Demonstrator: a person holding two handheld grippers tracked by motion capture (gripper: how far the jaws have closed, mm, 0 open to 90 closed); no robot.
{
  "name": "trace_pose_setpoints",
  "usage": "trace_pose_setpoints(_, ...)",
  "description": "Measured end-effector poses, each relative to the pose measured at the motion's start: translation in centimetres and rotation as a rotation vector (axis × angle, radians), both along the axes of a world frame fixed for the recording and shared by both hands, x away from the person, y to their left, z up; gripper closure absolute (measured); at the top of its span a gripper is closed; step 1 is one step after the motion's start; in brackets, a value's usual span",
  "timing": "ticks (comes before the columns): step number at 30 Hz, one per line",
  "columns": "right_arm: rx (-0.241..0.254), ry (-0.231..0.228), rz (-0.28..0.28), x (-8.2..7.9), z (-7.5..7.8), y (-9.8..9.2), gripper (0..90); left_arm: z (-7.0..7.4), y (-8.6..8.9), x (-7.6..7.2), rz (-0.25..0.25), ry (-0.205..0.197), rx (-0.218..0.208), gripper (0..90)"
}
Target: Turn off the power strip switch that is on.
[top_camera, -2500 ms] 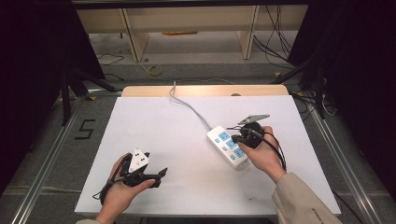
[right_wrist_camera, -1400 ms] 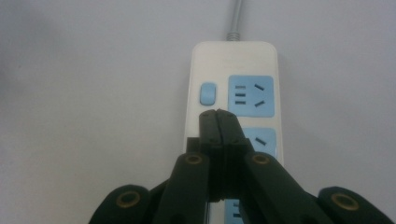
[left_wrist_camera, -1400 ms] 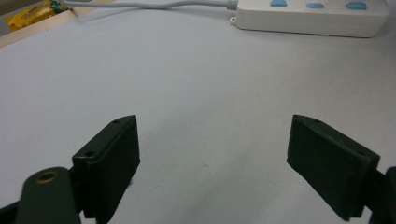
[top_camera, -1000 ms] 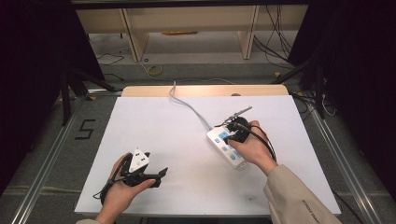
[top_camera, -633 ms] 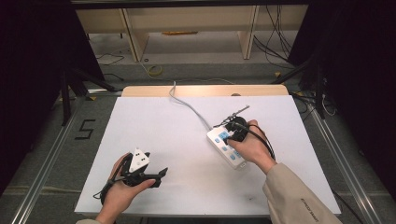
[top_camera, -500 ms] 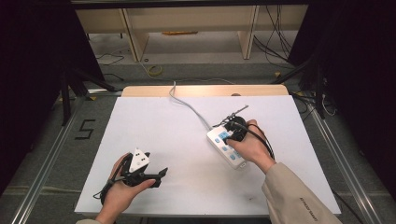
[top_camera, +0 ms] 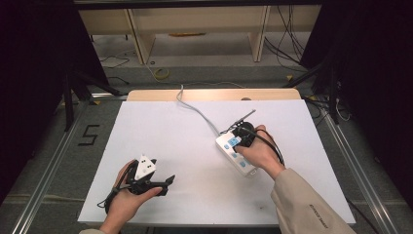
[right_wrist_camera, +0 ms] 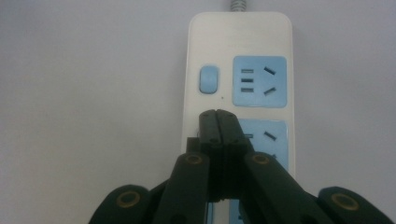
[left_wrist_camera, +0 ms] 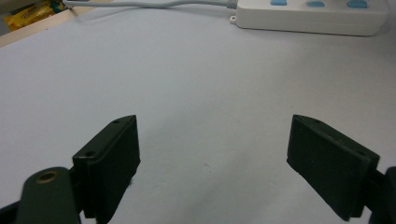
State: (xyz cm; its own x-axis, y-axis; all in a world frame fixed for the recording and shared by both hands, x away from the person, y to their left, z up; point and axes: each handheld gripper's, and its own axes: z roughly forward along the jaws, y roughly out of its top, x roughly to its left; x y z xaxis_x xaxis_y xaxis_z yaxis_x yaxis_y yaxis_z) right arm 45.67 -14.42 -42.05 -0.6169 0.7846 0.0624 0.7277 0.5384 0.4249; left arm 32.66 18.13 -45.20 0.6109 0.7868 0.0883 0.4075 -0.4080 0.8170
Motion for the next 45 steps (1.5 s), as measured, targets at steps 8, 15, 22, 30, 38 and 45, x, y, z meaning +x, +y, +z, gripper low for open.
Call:
trace_pose_setpoints(8, -0.017, 0.015, -0.005, 0.2, -0.4, 0.2, 90.0, 0.0, 0.0, 0.0, 0.0, -0.001, 0.0, 16.9)
trace_pose_setpoints(15, -0.024, 0.031, -0.007, 0.4, -0.5, 0.3, 90.0, 0.0, 0.0, 0.0, 0.0, -0.001, -0.001, 16.9)
trace_pose_setpoints(22, -0.032, 0.042, -0.006, 0.5, -0.6, 0.5, 90.0, 0.0, 0.0, 0.0, 0.0, -0.002, -0.003, 16.9)
trace_pose_setpoints(30, -0.052, 0.063, 0.002, 0.5, -0.9, 1.0, 90.0, 0.0, 0.0, 0.0, -0.001, -0.001, -0.003, 16.9)
trace_pose_setpoints(38, -0.067, 0.083, 0.007, 0.6, -1.0, 1.2, 90.0, 0.0, 0.0, 0.0, -0.001, -0.003, -0.003, 16.9)
trace_pose_setpoints(45, -0.078, 0.1, 0.007, 0.7, -0.9, 1.3, 90.0, 0.1, 0.0, 0.0, -0.001, -0.004, -0.004, 16.9)
